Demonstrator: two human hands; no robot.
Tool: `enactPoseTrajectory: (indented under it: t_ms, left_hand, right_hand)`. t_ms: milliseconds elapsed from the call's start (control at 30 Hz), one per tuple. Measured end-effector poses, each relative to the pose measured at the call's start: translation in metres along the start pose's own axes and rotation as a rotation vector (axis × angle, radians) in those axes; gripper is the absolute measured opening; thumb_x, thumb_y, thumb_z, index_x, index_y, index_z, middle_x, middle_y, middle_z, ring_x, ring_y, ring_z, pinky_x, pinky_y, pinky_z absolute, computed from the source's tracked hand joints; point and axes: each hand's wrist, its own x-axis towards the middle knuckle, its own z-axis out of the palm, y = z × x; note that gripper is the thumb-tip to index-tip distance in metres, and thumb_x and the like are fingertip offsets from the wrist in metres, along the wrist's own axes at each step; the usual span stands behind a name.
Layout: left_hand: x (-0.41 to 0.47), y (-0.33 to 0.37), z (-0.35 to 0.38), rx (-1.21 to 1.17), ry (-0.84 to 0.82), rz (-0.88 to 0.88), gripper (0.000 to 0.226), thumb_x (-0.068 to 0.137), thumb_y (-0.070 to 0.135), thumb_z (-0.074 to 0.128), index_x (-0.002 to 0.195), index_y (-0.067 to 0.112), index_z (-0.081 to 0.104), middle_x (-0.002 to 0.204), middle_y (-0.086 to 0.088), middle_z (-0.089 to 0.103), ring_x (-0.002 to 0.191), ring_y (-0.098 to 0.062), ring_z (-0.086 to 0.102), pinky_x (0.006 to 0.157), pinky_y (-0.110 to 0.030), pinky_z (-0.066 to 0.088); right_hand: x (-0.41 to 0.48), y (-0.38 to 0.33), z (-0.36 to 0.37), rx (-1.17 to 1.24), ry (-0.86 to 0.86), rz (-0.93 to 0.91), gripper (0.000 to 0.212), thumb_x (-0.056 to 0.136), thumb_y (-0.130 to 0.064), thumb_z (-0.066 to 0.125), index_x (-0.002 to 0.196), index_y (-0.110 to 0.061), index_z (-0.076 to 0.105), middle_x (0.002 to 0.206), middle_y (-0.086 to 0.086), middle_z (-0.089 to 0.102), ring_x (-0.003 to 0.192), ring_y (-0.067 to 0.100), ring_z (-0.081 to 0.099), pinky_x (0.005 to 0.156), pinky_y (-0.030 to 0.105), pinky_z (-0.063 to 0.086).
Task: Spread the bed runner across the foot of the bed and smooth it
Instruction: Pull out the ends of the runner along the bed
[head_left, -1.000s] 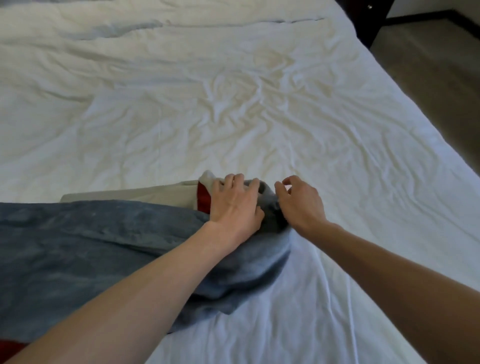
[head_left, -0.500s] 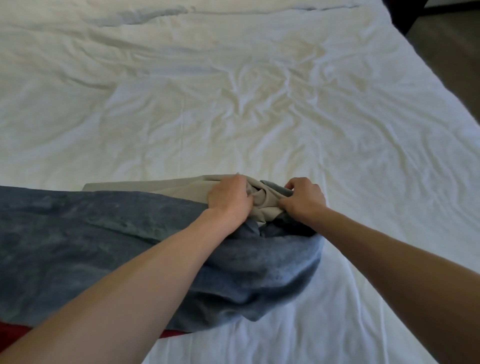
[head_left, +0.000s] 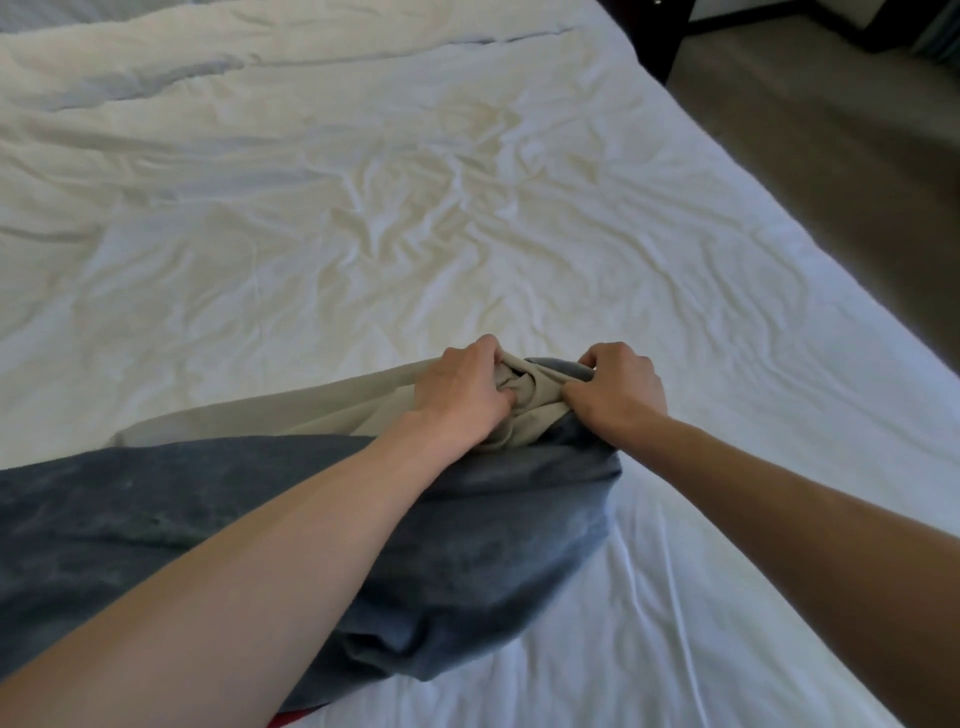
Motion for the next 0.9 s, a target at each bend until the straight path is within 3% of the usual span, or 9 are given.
enactPoseTrajectory:
  t_ms: [233,400,633,767,900]
  left_hand:
    - [0.001,0.046,0.014,-0.002,-0.035,0.135,0.035,0.078,0.036,0.063,0.108,0.026,0.048,0.088,0.002,0.060,0.071,-0.019,0.053,0.058,-0.033,0.042]
    - [0.000,0.051,0.020,0.049,-0.119,0.136,0.055,0.076,0.039,0.061,0.125,0.024,0.041,0.097,-0.002,0.062,0.082,-0.023,0.058,0.069,-0.040,0.052]
    - [-0.008,0.040,0.027,0.112,0.078,-0.106,0.056,0.087,0.058,0.025,0.122,0.018,0.044,0.081,0.001,0.056,0.072,-0.022,0.050,0.068,-0.038,0.042]
    - [0.000,0.025,0.023,0.182,0.102,-0.166,0.062,0.085,0.063,0.025,0.127,0.023,0.046,0.109,-0.004,0.061,0.095,-0.027,0.057,0.086,-0.046,0.041]
    - [0.002,0.021,0.028,0.266,0.056,-0.175,0.069,0.083,0.070,0.019,0.127,0.027,0.049,0.120,-0.007,0.057,0.104,-0.029,0.055,0.088,-0.048,0.043]
  right_hand:
    - [-0.014,0.036,-0.033,0.007,0.040,0.096,0.007,0.073,-0.018,0.054,0.079,-0.023,0.056,0.074,-0.001,0.057,0.065,0.015,0.052,0.050,0.026,0.037]
    - [-0.023,0.048,-0.023,-0.002,-0.008,0.128,0.009,0.076,-0.019,0.052,0.084,-0.021,0.053,0.076,-0.001,0.054,0.067,0.017,0.051,0.055,0.029,0.039]
    - [-0.023,0.059,-0.010,-0.161,-0.199,0.196,0.015,0.078,-0.021,0.052,0.091,-0.016,0.045,0.087,0.005,0.051,0.078,0.026,0.052,0.067,0.036,0.043]
    - [-0.003,0.049,-0.009,-0.054,-0.153,0.111,0.031,0.082,-0.039,0.051,0.105,-0.018,0.050,0.100,0.006,0.056,0.092,0.027,0.055,0.084,0.043,0.047]
    - [0.018,0.041,-0.003,0.115,-0.178,-0.028,0.037,0.085,-0.044,0.052,0.117,-0.024,0.056,0.107,0.002,0.064,0.094,0.022,0.059,0.088,0.042,0.050]
